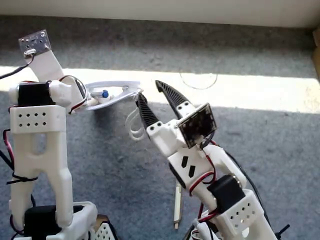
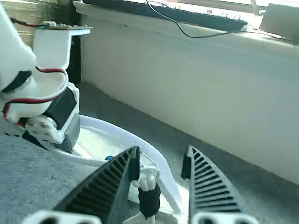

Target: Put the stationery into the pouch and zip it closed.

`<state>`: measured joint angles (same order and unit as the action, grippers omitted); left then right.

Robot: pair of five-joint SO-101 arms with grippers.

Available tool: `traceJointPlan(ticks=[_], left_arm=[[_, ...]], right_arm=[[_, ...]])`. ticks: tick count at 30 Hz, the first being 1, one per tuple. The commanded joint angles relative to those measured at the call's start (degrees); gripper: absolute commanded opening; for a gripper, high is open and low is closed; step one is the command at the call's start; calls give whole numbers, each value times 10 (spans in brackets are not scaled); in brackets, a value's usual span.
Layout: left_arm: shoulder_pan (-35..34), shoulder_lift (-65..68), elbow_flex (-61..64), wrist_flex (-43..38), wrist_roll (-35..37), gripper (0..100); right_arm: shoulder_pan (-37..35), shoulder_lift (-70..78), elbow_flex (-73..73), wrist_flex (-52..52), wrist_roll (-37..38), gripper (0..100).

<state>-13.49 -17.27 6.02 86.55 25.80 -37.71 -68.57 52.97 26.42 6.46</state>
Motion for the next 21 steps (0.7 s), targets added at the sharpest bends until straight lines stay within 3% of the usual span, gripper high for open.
traceJointPlan(ticks=[1, 7, 21], left_arm=[[-10, 10, 4, -8, -6, 35], [-10, 10, 4, -8, -6, 35], [-9, 11, 4, -8, -6, 35]], right_arm=[[26, -15, -63, 109, -51, 148], [29, -16, -72, 231, -68, 148], [29, 17, -36, 396, -150, 148]])
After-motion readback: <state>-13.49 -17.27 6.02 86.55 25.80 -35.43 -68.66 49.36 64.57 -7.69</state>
